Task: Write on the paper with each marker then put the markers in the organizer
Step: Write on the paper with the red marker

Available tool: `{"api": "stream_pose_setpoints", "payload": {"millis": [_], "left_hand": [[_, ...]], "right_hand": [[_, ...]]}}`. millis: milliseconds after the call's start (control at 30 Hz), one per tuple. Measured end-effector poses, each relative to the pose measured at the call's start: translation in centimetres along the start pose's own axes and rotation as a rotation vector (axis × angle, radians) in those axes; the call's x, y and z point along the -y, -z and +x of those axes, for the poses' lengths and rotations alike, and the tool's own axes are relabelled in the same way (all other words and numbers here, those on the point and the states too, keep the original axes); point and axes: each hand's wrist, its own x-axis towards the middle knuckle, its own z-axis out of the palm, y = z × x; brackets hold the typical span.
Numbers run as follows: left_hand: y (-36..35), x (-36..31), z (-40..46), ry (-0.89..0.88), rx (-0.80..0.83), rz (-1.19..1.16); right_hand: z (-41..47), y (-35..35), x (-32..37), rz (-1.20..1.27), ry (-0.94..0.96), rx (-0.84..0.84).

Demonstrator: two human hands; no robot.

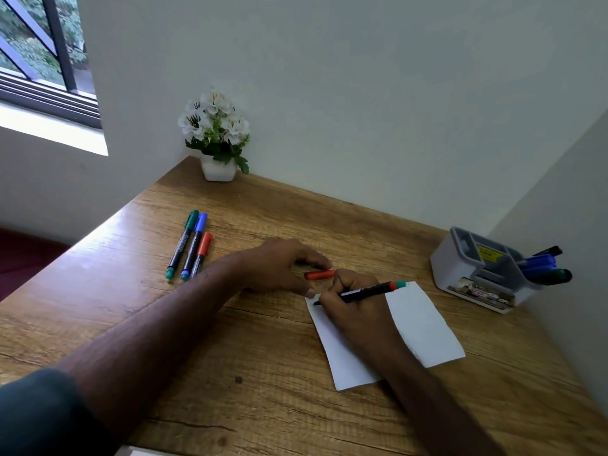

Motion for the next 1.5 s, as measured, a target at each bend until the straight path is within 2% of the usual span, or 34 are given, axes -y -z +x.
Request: {"api": "stream_pose_setpoints", "payload": {"millis": [1500], "left_hand": [[0.1, -0.4, -0.2, 0.02, 0.006, 0.008]], "right_hand": [[-0.2, 0.2, 0.8, -0.034, -0.061, -0.064]]}}
